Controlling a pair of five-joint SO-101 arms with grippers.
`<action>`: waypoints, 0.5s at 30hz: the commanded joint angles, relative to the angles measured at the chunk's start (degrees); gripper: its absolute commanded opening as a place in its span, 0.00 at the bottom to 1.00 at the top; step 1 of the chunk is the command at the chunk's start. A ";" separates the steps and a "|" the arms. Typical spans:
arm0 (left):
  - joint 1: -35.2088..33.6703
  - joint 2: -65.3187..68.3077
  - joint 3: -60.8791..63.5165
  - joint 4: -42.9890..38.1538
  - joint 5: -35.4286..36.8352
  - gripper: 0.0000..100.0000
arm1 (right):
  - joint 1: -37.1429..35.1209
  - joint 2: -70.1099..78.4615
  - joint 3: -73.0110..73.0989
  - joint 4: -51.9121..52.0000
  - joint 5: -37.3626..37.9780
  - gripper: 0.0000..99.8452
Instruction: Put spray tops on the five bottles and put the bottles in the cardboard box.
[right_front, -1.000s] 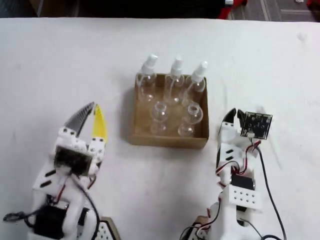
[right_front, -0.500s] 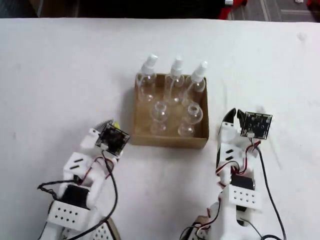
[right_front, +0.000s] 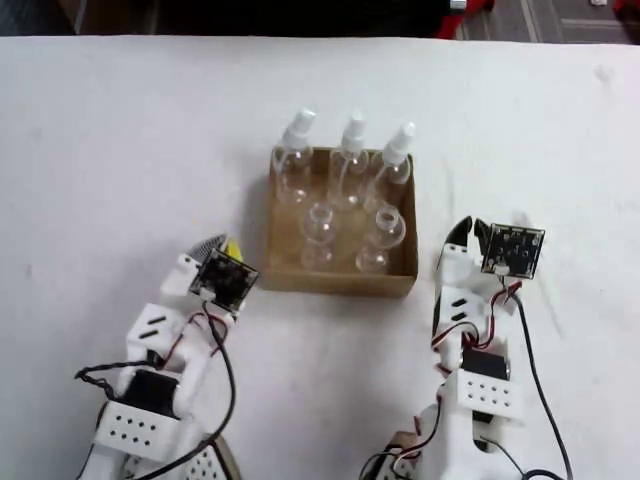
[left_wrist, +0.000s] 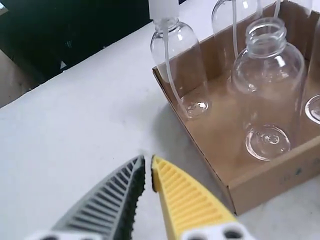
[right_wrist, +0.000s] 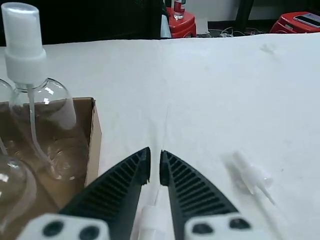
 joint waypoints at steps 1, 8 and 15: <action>0.48 0.22 -0.18 -1.41 0.00 0.03 | 0.04 -1.01 -0.26 -0.84 0.70 0.02; 0.13 0.22 -0.09 -1.67 -0.09 0.03 | -1.19 -1.01 -0.26 -0.84 0.70 0.02; 0.13 0.22 -0.09 -1.85 -0.18 0.03 | -1.63 -1.01 -0.26 -0.84 0.70 0.02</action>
